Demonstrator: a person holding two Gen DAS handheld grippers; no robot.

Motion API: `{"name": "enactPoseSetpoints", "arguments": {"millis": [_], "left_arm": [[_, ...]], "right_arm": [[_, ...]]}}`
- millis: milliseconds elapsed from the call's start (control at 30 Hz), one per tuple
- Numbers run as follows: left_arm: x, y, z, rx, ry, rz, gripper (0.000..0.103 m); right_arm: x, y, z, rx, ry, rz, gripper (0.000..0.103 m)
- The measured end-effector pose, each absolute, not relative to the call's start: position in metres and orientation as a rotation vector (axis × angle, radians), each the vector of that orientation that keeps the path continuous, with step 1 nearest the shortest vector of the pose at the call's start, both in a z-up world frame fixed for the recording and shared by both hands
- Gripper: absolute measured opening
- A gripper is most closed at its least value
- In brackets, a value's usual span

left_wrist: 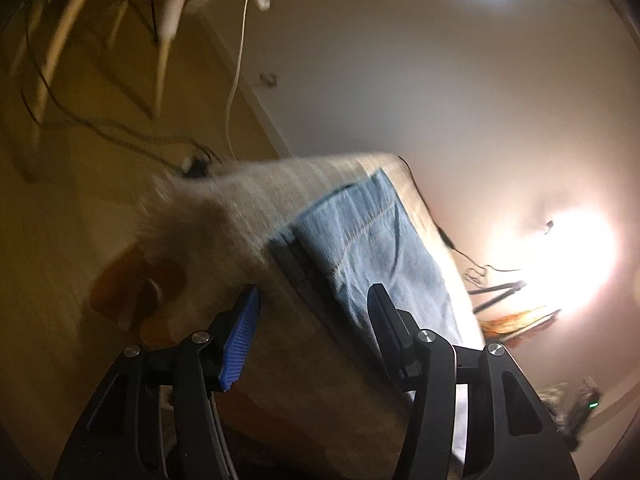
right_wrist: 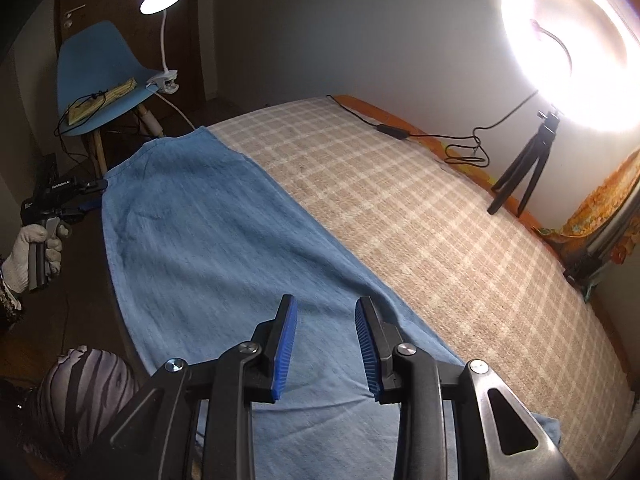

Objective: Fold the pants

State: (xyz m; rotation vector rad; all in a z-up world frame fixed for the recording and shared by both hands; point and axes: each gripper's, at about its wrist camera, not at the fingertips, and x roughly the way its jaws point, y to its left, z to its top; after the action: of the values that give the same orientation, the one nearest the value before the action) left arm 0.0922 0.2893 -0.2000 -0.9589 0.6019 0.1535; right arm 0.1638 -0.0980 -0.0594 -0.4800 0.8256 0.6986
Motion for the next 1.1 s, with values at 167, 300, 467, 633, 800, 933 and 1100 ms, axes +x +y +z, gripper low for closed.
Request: {"name": "enactPoseSetpoints", "arguments": {"millis": [167, 300, 467, 633, 800, 933, 1100], "left_arm": [[0.088, 0.29, -0.185, -0.836, 0.57, 0.22, 0.053], [0.099, 0.29, -0.187, -0.813, 0.6, 0.199, 0.053], [0.107, 0.285, -0.186, -0.789, 0.609, 0.182, 0.053], [0.113, 0.28, -0.182, -0.766, 0.608, 0.163, 0.053], [0.118, 0.291, -0.187, -0.9, 0.595, 0.116, 0.053], [0.119, 0.281, -0.192, -0.958, 0.601, 0.035, 0.053], [0.13, 0.271, -0.19, -0.95, 0.598, 0.015, 0.053]], "right_arm": [[0.159, -0.087, -0.065, -0.504, 0.844, 0.714, 0.031], [0.156, -0.08, -0.071, -0.53, 0.852, 0.722, 0.031], [0.154, -0.079, -0.072, -0.544, 0.847, 0.725, 0.031], [0.158, -0.083, -0.076, -0.529, 0.86, 0.713, 0.031], [0.159, -0.087, -0.078, -0.519, 0.859, 0.708, 0.031], [0.159, -0.087, -0.078, -0.514, 0.861, 0.712, 0.031], [0.159, -0.083, -0.079, -0.525, 0.86, 0.717, 0.032]]}}
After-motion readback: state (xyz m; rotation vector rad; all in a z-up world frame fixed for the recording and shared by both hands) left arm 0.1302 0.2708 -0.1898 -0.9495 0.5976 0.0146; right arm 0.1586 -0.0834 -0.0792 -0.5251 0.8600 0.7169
